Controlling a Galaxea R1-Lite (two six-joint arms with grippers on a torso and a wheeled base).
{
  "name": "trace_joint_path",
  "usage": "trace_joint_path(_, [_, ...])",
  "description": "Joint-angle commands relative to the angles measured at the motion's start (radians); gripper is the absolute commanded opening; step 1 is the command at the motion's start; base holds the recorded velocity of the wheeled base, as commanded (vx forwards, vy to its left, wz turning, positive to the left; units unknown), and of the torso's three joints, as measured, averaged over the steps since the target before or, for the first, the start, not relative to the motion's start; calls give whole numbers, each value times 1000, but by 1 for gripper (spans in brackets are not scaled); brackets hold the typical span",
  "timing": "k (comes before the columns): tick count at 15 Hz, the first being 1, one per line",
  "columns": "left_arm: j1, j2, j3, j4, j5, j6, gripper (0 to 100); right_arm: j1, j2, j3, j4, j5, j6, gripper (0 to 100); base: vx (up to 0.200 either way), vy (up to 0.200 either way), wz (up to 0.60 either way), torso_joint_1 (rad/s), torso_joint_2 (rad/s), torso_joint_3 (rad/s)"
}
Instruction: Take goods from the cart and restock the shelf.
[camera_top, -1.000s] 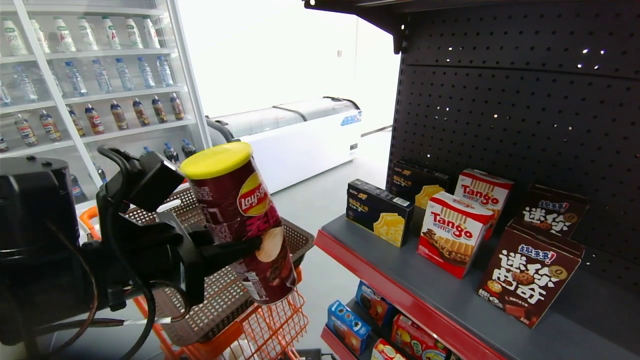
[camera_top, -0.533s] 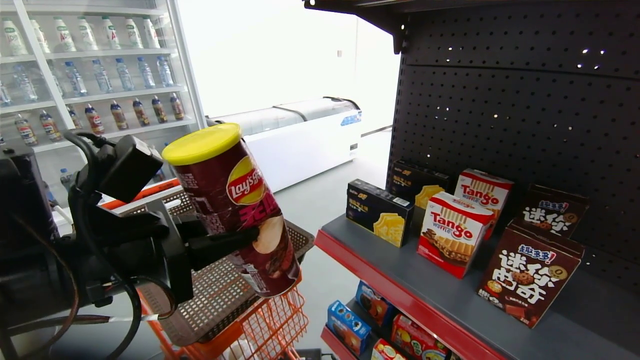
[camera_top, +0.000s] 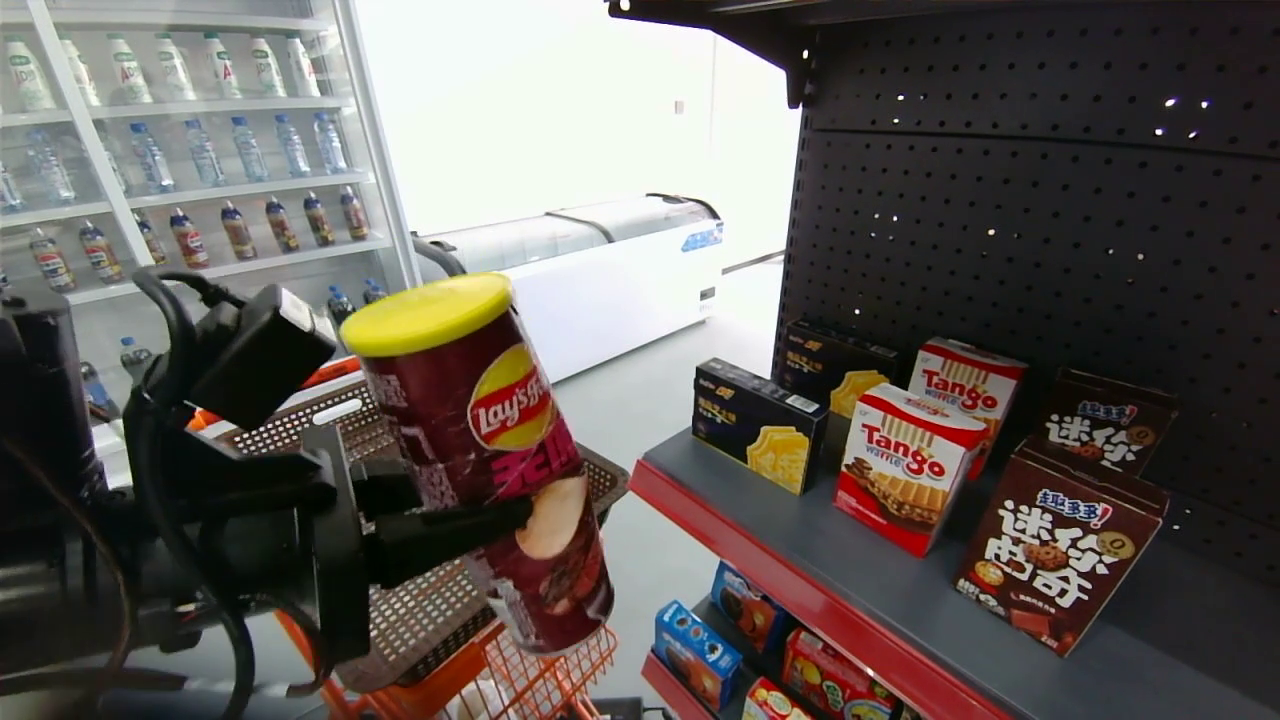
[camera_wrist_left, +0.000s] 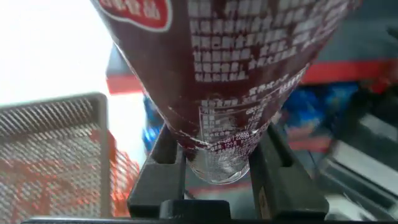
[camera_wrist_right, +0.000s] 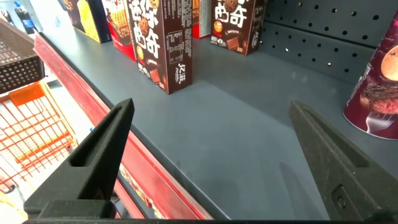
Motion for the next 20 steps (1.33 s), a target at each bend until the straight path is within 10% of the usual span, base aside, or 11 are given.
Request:
trace_joint_path(1, [-57, -59, -12, 78, 0, 0, 0, -1, 1, 0, 0, 0, 0, 100, 0, 0, 0, 0, 0, 0])
trace_joint_path(20, [-120, -34, 3, 156, -34, 54, 0, 0, 1, 0, 0, 0, 0, 100, 0, 0, 0, 0, 0, 0])
